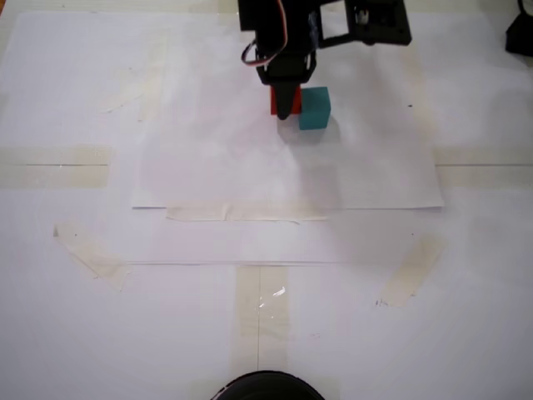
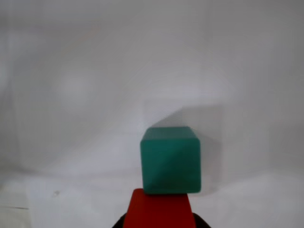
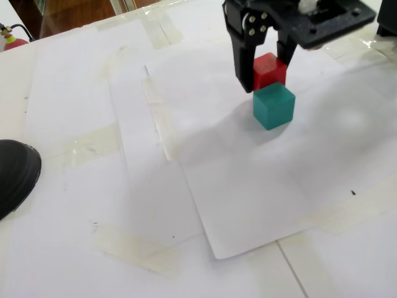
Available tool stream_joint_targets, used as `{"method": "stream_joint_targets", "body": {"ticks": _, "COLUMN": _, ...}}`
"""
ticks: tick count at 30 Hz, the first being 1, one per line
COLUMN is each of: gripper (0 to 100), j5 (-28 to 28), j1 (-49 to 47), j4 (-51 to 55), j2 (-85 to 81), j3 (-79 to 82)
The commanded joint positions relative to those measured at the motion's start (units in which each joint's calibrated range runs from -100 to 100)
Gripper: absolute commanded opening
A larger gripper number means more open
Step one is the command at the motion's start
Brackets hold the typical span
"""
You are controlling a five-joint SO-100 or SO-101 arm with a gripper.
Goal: Put the red cube on the top of the blue cube.
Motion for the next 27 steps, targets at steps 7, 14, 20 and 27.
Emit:
{"method": "stream_joint_targets", "body": {"ticks": 7, "gripper": 13, "j5": -1.17, "j1": 0.23, "j4": 5.3, "j2": -6.57, "j3": -9.16}}
{"method": "stream_joint_targets", "body": {"ticks": 14, "gripper": 13, "j5": -2.2, "j1": -1.97, "j4": 6.53, "j2": -6.91, "j3": -10.62}}
{"method": "stream_joint_targets", "body": {"ticks": 20, "gripper": 13, "j5": -3.08, "j1": -4.47, "j4": 6.77, "j2": -6.91, "j3": -11.34}}
{"method": "stream_joint_targets", "body": {"ticks": 27, "gripper": 13, "j5": -4.3, "j1": -7.12, "j4": 6.94, "j2": -6.83, "j3": -11.71}}
